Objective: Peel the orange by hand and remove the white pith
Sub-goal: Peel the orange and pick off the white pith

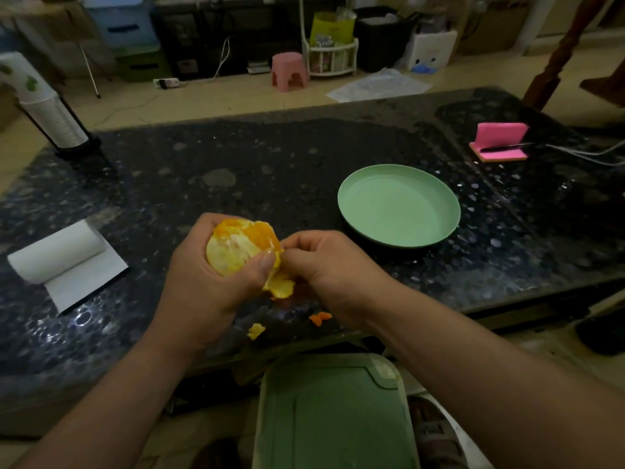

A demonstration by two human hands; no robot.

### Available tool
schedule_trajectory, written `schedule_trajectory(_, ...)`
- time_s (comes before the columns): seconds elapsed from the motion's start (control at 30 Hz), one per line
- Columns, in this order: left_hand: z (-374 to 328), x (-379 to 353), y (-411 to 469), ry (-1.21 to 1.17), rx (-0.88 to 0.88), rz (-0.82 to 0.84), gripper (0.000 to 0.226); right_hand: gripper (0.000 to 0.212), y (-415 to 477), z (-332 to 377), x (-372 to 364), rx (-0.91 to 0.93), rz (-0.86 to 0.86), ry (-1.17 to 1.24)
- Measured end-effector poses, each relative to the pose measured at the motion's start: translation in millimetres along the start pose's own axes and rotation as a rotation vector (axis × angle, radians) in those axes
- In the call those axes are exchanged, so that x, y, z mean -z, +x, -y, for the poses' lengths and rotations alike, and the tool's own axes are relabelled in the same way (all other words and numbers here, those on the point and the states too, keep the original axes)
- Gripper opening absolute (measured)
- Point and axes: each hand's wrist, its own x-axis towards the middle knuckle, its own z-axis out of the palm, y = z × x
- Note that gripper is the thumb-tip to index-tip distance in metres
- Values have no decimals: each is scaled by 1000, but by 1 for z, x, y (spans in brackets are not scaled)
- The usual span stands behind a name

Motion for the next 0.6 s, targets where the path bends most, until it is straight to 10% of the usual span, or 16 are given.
schedule_trajectory(0.37,2,8,6,62,2,-13,54,17,10,-23,-20,-204,19,496)
schedule_trajectory(0.6,11,5,12,-10,45,1,59,22,7,-6,-4,-207,160,221)
